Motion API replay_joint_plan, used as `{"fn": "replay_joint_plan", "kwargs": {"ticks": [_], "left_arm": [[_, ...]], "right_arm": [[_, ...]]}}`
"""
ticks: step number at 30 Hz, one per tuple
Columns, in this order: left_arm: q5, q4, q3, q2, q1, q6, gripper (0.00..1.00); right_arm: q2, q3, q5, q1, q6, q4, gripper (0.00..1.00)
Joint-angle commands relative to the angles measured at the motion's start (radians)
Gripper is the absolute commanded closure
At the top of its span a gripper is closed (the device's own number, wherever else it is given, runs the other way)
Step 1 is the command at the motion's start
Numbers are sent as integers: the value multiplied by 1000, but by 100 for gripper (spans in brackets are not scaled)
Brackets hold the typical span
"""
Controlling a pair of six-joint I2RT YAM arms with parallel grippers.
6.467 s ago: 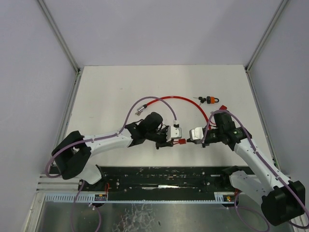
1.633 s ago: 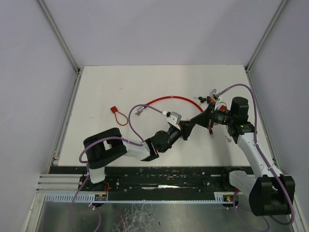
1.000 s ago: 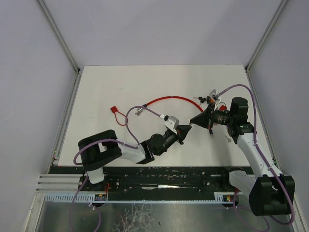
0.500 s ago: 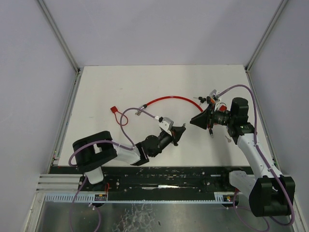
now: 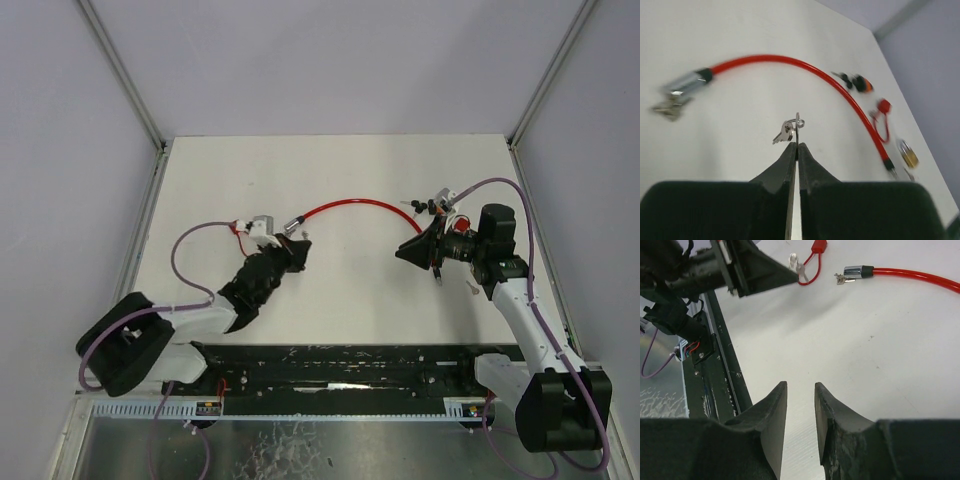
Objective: Lock with the key
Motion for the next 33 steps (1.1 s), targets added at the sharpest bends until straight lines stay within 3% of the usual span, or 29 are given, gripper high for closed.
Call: {"fn": "replay_joint_plan", "kwargs": {"ticks": [1, 4, 10, 21, 23, 33], "left_arm": [[21, -329, 8, -100, 161, -152, 100], [30, -479, 58, -99, 279, -167, 100], [56, -599, 148, 11, 449, -194, 100], [-31, -733, 306, 182, 525, -218, 100], [-38, -735, 304, 183, 531, -225, 92], [-11, -744, 283, 139, 553, -225, 74]], "right_arm": [[-16, 22, 11, -12, -32, -2, 65], [-15, 20, 12, -15, -34, -2, 65], [-12, 17, 15, -21, -35, -2, 65], [-6, 23, 19, -23, -50, -17, 65], [-8, 26, 21, -23, -53, -22, 66], [-16, 27, 16, -30, -55, -26, 66]]}}
